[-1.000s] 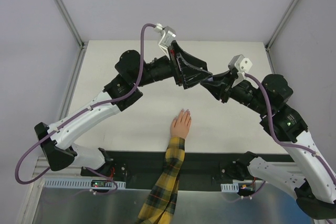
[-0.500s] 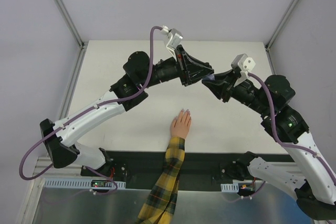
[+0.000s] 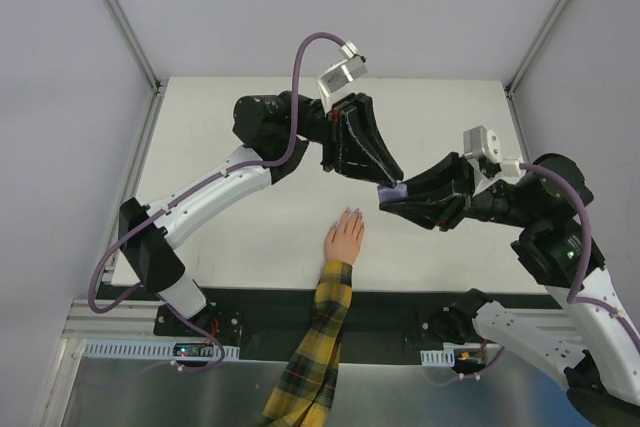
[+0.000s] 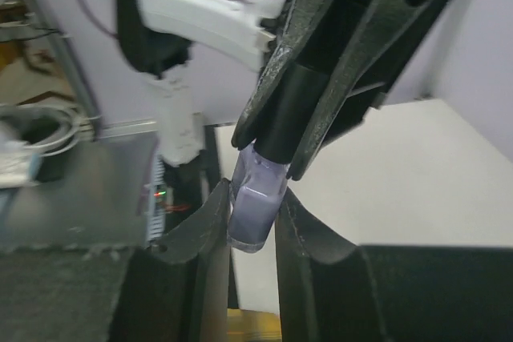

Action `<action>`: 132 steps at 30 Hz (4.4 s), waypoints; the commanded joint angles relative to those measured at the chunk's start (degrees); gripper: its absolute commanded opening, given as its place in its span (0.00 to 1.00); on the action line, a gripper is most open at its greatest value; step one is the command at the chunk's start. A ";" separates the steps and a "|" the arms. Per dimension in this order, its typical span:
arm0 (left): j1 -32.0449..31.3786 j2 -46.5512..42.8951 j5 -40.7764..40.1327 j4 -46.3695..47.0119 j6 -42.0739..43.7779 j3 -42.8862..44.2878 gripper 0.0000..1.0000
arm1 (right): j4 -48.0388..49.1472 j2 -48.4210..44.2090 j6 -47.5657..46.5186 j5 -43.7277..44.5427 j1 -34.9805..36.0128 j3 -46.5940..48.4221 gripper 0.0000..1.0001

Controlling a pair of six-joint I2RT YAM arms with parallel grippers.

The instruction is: Paint the nails

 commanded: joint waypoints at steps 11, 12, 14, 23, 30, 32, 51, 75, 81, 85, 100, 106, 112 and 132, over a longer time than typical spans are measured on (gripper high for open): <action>10.18 -9.63 1.77 -30.32 24.95 -2.23 0.82 | 5.11 6.08 -2.90 -9.14 -1.92 2.36 0.00; 10.80 -10.51 -0.68 -35.05 27.28 -2.33 0.85 | 4.76 6.17 -3.43 -8.60 -2.35 2.45 0.01; 10.81 -12.44 -2.28 -38.51 32.02 -2.68 0.91 | 3.88 6.43 -5.18 -5.63 -2.36 2.45 0.00; 10.02 -20.00 -45.50 -51.69 29.50 -7.60 0.79 | 4.22 5.64 -8.79 17.13 -2.53 -0.80 0.00; -0.78 -18.61 -58.89 -51.80 43.11 -4.53 0.76 | 4.84 6.43 -7.30 20.41 -2.36 -1.15 0.00; -1.67 -17.64 -58.54 -51.80 43.82 -3.04 0.76 | 5.19 6.26 -6.95 20.76 -2.45 -1.33 0.00; -5.37 -11.22 -51.00 -51.01 38.73 1.89 0.25 | 5.81 2.75 -1.94 20.50 -1.92 -3.53 0.00; 7.19 -6.38 9.76 -26.72 14.15 -1.72 0.51 | 4.88 4.23 2.05 -15.22 -3.06 0.07 0.00; 9.14 -10.34 -2.89 -44.74 30.61 -1.19 0.84 | -2.36 5.82 -6.67 -3.44 -3.06 2.10 0.00; 9.14 -12.97 -15.62 -49.08 34.33 -1.36 0.87 | -2.63 6.61 -8.96 3.87 -2.97 2.19 0.01; 7.65 -12.99 -25.09 -49.16 34.25 1.35 0.81 | -2.72 8.02 -10.02 16.89 -2.89 1.31 0.00; 5.10 -9.20 -22.95 -55.84 37.23 6.63 0.67 | -2.80 7.31 -9.85 16.72 -2.89 1.39 0.00; 3.95 -8.58 -23.21 -57.60 38.64 8.22 0.44 | -2.89 6.96 -9.58 16.89 -2.97 1.22 0.01; 2.81 -6.47 -21.36 -59.01 38.37 10.77 0.00 | -2.98 6.87 -9.49 16.89 -2.62 1.22 0.01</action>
